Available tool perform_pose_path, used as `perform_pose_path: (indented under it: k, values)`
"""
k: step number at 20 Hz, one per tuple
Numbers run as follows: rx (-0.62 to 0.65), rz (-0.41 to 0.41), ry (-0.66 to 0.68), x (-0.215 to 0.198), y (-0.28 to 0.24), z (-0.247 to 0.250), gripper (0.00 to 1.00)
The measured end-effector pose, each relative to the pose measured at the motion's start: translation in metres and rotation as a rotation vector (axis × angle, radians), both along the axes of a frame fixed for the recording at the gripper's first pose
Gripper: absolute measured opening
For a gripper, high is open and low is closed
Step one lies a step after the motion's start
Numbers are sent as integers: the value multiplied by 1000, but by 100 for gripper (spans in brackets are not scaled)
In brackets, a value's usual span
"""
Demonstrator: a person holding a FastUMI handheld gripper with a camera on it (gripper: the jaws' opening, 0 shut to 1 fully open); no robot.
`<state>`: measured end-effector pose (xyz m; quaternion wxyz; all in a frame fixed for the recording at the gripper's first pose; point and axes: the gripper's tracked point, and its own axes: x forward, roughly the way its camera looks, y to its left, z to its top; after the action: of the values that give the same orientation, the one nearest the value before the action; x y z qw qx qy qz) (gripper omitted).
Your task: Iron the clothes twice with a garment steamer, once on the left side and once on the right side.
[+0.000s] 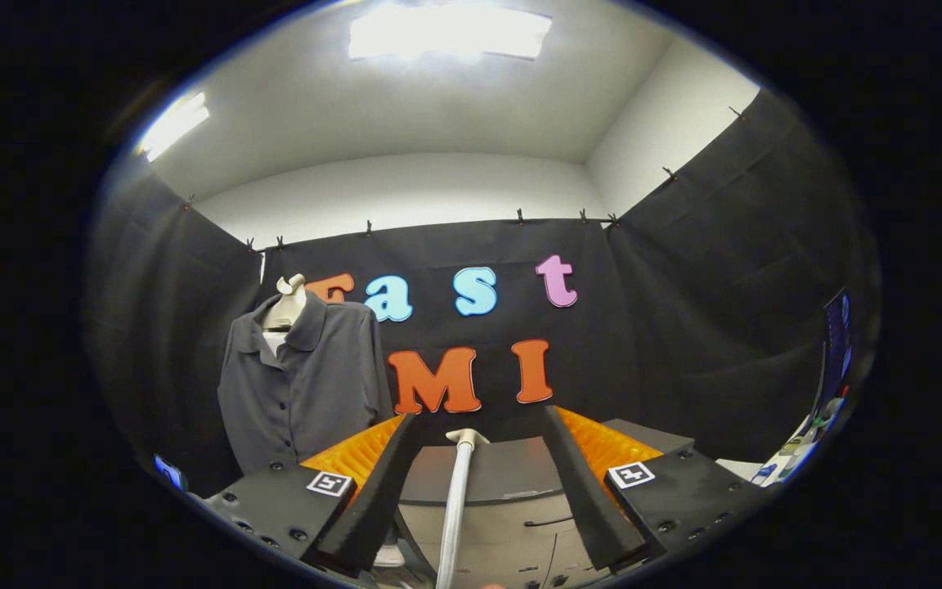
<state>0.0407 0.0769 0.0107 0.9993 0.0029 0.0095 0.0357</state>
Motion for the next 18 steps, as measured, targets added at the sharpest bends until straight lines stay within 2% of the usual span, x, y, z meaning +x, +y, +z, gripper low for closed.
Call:
perform_pose_path:
  k: [5,9,14,18]
  values:
    - [7,104,79,72,36,7,98]
    - [-13,190,217,162,59,-19,98]
    - [-50,170,427,281,55,-91,98]
    - [-22,206,657,337,63,-176,99]
